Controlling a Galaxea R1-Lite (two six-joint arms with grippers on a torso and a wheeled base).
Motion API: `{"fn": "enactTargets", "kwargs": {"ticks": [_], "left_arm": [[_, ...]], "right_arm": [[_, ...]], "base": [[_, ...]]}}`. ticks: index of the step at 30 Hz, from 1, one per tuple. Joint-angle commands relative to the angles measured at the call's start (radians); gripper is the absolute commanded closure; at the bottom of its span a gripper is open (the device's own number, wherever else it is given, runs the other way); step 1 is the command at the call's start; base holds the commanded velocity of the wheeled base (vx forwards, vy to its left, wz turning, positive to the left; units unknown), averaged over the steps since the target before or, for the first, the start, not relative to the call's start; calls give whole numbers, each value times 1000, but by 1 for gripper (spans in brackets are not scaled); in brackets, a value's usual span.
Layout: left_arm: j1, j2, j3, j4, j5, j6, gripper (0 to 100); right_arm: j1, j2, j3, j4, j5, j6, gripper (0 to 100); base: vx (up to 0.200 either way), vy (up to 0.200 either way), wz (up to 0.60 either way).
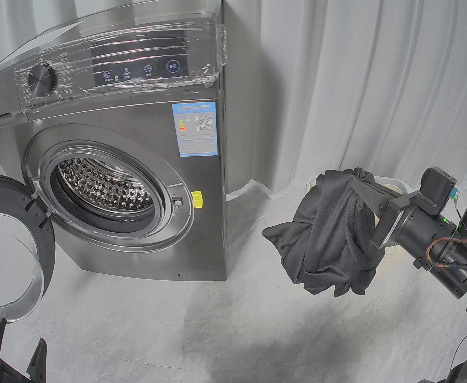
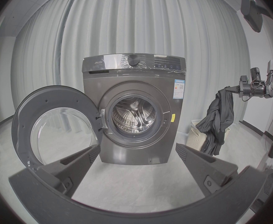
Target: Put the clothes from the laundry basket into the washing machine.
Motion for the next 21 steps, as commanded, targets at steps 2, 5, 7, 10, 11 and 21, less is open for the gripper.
{"fn": "enactTargets", "kwargs": {"ticks": [2, 5, 7, 10, 11, 21], "left_arm": [[1, -12, 15, 0, 0, -1, 0], [1, -12, 15, 0, 0, -1, 0], [1, -12, 15, 0, 0, -1, 0], [1, -12, 15, 0, 0, -1, 0], [1, -12, 15, 0, 0, -1, 0], [1, -12, 15, 0, 2, -1, 0]], "right_arm": [[3, 3, 1, -2, 1, 0, 100], [3, 5, 3, 0, 1, 0, 100], [3, 5, 4, 0, 1, 0, 100], [3, 5, 6, 0, 1, 0, 100], [3, 5, 7, 0, 1, 0, 100], [3, 6, 9, 0, 1, 0, 100]], "base": [[0, 200, 0], [0, 200, 0], [0, 200, 0], [0, 200, 0], [0, 200, 0], [0, 80, 0]]}}
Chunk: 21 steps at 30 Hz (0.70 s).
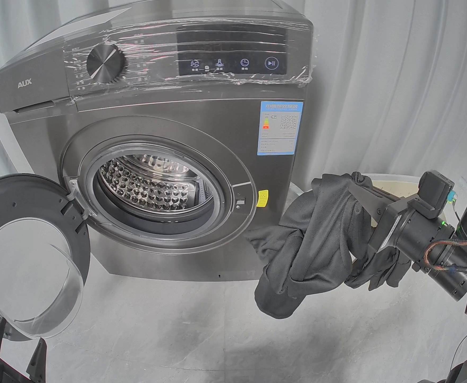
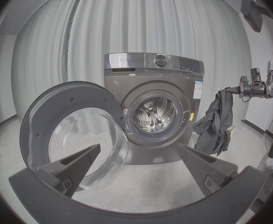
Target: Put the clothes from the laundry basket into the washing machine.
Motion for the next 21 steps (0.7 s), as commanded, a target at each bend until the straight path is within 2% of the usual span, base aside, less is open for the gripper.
{"fn": "enactTargets", "kwargs": {"ticks": [1, 3, 9, 21], "left_arm": [[1, -12, 15, 0, 0, -1, 0], [1, -12, 15, 0, 0, -1, 0], [1, -12, 15, 0, 0, -1, 0], [1, -12, 15, 0, 0, -1, 0]], "right_arm": [[0, 2, 0, 0, -3, 0, 100], [0, 2, 0, 0, 0, 0, 100], [0, 3, 2, 0, 0, 0, 100], [0, 5, 3, 0, 0, 1, 100]], "base": [[0, 0, 0], [0, 0, 0], [-200, 0, 0], [0, 0, 0]]}}
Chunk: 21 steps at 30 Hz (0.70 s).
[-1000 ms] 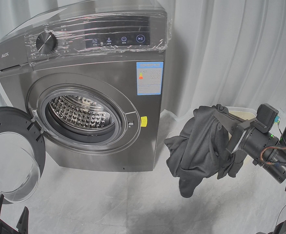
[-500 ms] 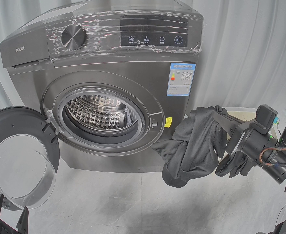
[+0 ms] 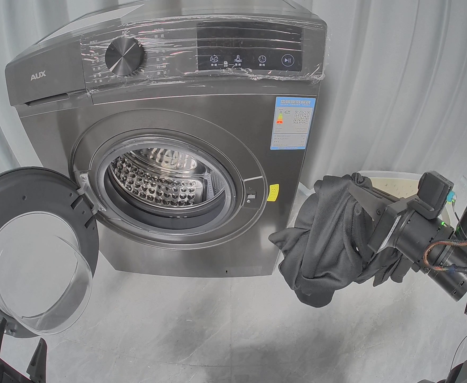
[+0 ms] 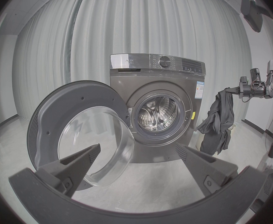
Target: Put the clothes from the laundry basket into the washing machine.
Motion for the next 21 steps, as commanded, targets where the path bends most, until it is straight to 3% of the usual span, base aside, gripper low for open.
{"fn": "enactTargets", "kwargs": {"ticks": [1, 21], "left_arm": [[1, -12, 15, 0, -1, -1, 0], [1, -12, 15, 0, -1, -1, 0]], "right_arm": [[1, 2, 2, -1, 0, 0, 100], [1, 4, 3, 1, 0, 2, 100]], "base": [[0, 200, 0], [0, 200, 0]]}}
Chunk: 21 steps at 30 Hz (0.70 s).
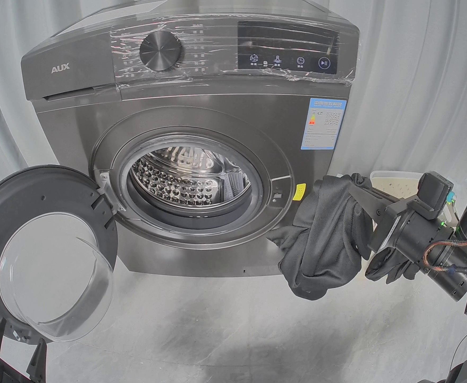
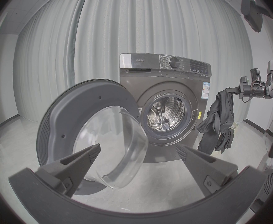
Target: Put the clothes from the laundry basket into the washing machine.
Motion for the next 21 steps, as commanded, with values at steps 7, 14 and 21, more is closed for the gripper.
{"fn": "enactTargets", "kwargs": {"ticks": [7, 14, 21], "left_arm": [[1, -12, 15, 0, 1, -1, 0], [0, -12, 15, 0, 0, -1, 0], [0, -12, 15, 0, 0, -1, 0]], "right_arm": [[1, 5, 2, -1, 0, 0, 100], [1, 5, 3, -1, 0, 0, 100], [1, 5, 3, 1, 0, 0, 100]], "base": [[0, 0, 0], [0, 0, 0], [0, 0, 0]]}}
